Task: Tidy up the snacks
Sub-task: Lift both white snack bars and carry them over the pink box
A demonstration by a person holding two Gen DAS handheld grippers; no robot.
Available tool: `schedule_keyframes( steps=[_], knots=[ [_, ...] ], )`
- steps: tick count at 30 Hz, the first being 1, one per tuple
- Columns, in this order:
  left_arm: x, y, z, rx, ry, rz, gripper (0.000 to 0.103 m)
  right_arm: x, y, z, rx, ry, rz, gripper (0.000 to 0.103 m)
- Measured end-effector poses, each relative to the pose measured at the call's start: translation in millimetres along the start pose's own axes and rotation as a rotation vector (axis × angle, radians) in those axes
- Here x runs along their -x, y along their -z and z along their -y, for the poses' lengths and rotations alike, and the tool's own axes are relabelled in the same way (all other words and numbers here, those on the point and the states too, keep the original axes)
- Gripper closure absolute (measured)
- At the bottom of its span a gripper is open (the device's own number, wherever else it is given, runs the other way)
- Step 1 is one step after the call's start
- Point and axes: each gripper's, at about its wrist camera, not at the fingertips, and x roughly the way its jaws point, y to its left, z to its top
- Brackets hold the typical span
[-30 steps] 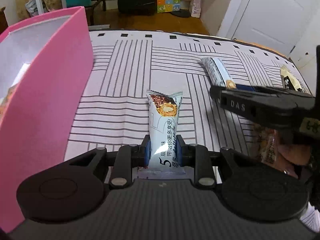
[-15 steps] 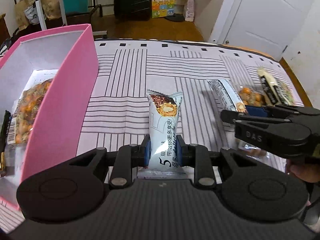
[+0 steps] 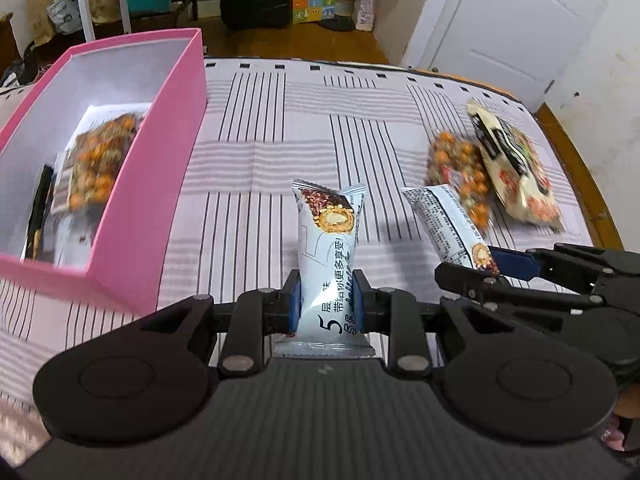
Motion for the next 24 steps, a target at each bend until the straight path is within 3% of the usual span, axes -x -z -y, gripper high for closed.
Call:
schedule_keyframes(
  steps=[9, 16, 24],
  knots=[
    [59, 34, -17, -0.032, 0.020, 0.019, 0.079, 54, 19, -33, 0.049, -0.073, 0.033, 0.065],
    [106, 43, -40, -0.024, -0.001, 0.114, 0.079, 80, 12, -61, 0.098, -0.115, 0.082, 0.065],
    [141, 27, -85, 0.086, -0.037, 0.239, 0.078, 78, -19, -104, 0.164, -0.160, 0.128, 0.065]
  ],
)
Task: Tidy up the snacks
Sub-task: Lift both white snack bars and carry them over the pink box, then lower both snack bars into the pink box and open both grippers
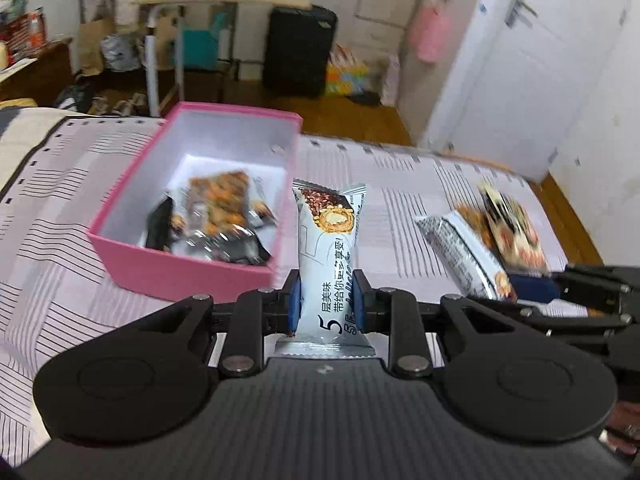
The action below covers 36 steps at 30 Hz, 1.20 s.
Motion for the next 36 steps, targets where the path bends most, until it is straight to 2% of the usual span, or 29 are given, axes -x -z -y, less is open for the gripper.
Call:
schedule_keyframes(
  steps=[5, 9, 13, 17, 22, 25, 28, 32, 33, 34, 36],
  knots=[
    [-7, -22, -31, 0.059, -0.063, 0.042, 0.078, -33, -30, -23, 0.076, -0.033, 0.005, 0.065],
    [-36, -38, -62, 0.137, -0.112, 0.032, 0.078, -64, -48, -47, 0.140, -0.036, 0.016, 0.065],
    [-68, -41, -93, 0.224, -0.090, -0.013, 0.078, -96, -58, -60, 0.105, -0.089, -0.013, 0.065],
    [-94, -41, -106, 0.202, -0.159, -0.039, 0.078, -127, -56, -71, 0.120, -0.058, -0.030, 0.065],
    [-119, -44, -113, 0.161, -0.147, -0.084, 0.077, -164, -55, -69, 0.092, -0.065, -0.038, 0.064],
    [-129, -44, -107, 0.098, -0.180, -0.104, 0.076, -178, -53, -70, 0.088, -0.075, -0.038, 0.064],
    [-136, -44, -108, 0.118, -0.163, -0.128, 0.076, -186, -50, -72, 0.097, -0.088, -0.035, 0.063],
    [-132, -44, -107, 0.107, -0.182, -0.131, 0.066, -184, -50, -75, 0.090, -0.082, -0.036, 0.061],
    [-128, -43, -107, 0.107, -0.178, -0.127, 0.064, -180, -50, -76, 0.089, -0.089, -0.034, 0.057],
    [-124, -43, -108, 0.110, -0.175, -0.125, 0.060, -172, -50, -76, 0.084, -0.093, -0.027, 0.047],
    [-113, -42, -107, 0.115, -0.165, -0.117, 0.060, -158, -52, -72, 0.073, -0.083, -0.015, 0.036]
  ],
)
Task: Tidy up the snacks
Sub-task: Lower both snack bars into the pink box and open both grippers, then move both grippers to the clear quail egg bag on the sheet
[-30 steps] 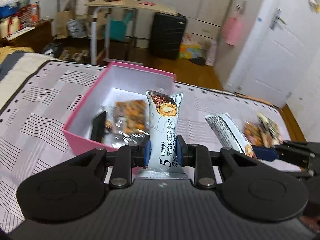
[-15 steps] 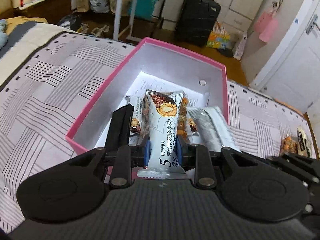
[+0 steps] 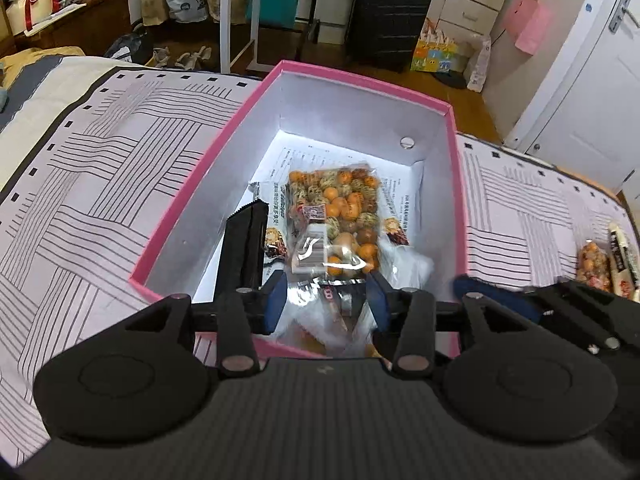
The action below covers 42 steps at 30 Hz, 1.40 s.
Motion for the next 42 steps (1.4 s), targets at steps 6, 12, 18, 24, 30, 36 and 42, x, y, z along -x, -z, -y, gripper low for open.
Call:
schedule_keyframes(
  steps=[6, 12, 18, 24, 30, 36, 42],
  knots=[
    [45, 5, 16, -0.047, 0.070, 0.030, 0.056, 63, 14, 14, -0.002, 0.092, 0.032, 0.029],
    [96, 8, 64, -0.222, 0.167, 0.123, 0.052, 128, 30, 43, 0.022, 0.162, 0.038, 0.027],
    [116, 14, 123, -0.340, 0.237, 0.157, 0.052, 172, 44, 86, -0.021, 0.251, 0.066, 0.024],
    [93, 5, 180, -0.330, 0.400, 0.120, 0.054, 167, 55, 142, -0.118, 0.323, 0.006, 0.024],
    [47, 0, 233, -0.338, 0.442, 0.059, 0.054, 154, 74, 195, -0.261, 0.285, 0.000, 0.024],
    [-19, -1, 260, -0.274, 0.486, -0.035, 0.054, 125, 97, 221, -0.336, 0.278, -0.010, 0.024],
    [-68, 20, 269, -0.252, 0.517, -0.046, 0.055, 107, 120, 254, -0.488, 0.294, -0.010, 0.023]
  ],
)
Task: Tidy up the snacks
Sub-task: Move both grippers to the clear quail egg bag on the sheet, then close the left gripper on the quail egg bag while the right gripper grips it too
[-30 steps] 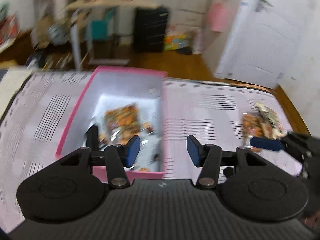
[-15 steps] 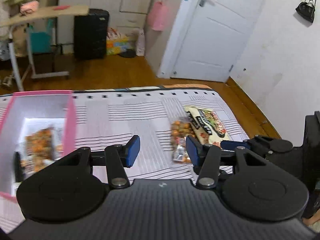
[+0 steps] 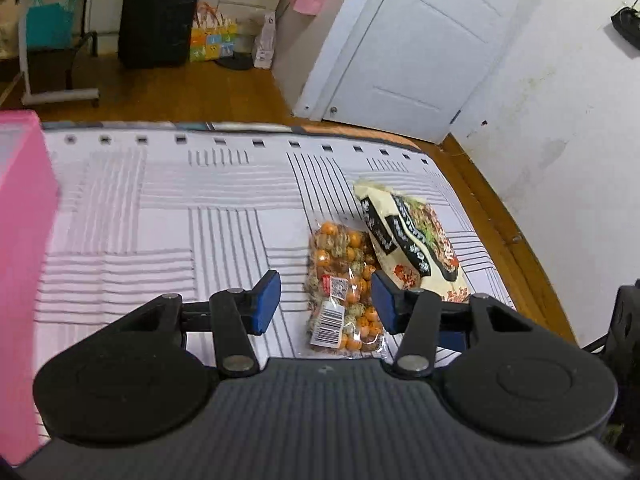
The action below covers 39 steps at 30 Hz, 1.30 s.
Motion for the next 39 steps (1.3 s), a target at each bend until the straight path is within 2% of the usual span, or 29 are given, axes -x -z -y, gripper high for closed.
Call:
schedule_keyframes(
  steps=[4, 7, 11, 13, 15, 17, 18, 20, 21, 25, 28, 30, 33, 39],
  knots=[
    [-36, 7, -8, 0.026, 0.007, -0.044, 0.056, -25, -5, 6, -0.038, 0.048, -0.039, 0.023],
    [-54, 13, -12, 0.015, 0.001, -0.048, 0.056, -37, -1, 12, -0.078, 0.065, -0.062, 0.023],
    [-76, 16, -6, -0.036, 0.022, -0.064, 0.056, -60, 8, 18, -0.141, 0.133, -0.082, 0.022],
    [-88, 15, 0, -0.056, 0.022, -0.064, 0.056, -67, 11, 14, -0.118, 0.149, -0.068, 0.018],
    [-98, 12, 3, -0.027, 0.043, -0.072, 0.056, -68, 11, 10, -0.080, 0.148, -0.044, 0.018],
    [-107, 12, 7, -0.029, 0.054, -0.095, 0.056, -71, 13, 17, -0.107, 0.122, -0.016, 0.015],
    [-109, 14, 9, -0.049, 0.046, -0.097, 0.057, -72, 14, 20, -0.114, 0.113, -0.002, 0.014],
    [-115, 17, 10, -0.077, -0.001, -0.125, 0.065, -74, 12, 21, -0.096, 0.113, 0.004, 0.013],
    [-116, 17, 8, -0.066, -0.004, -0.135, 0.065, -76, 12, 20, -0.081, 0.117, 0.009, 0.011],
    [-118, 12, -8, 0.000, 0.063, -0.180, 0.072, -82, 15, 12, -0.034, 0.122, 0.028, 0.001],
    [-120, 11, -12, 0.014, 0.079, -0.206, 0.074, -87, 17, 3, 0.044, 0.163, 0.038, 0.000],
    [-119, 11, -10, 0.002, 0.082, -0.218, 0.075, -90, 18, -1, 0.076, 0.188, 0.046, 0.000],
    [-118, 13, -8, -0.003, 0.086, -0.225, 0.076, -90, 18, -4, 0.081, 0.226, 0.062, 0.007],
    [-113, 16, 4, -0.050, 0.064, -0.217, 0.076, -82, 22, -9, 0.097, 0.229, 0.071, 0.016]
  ],
)
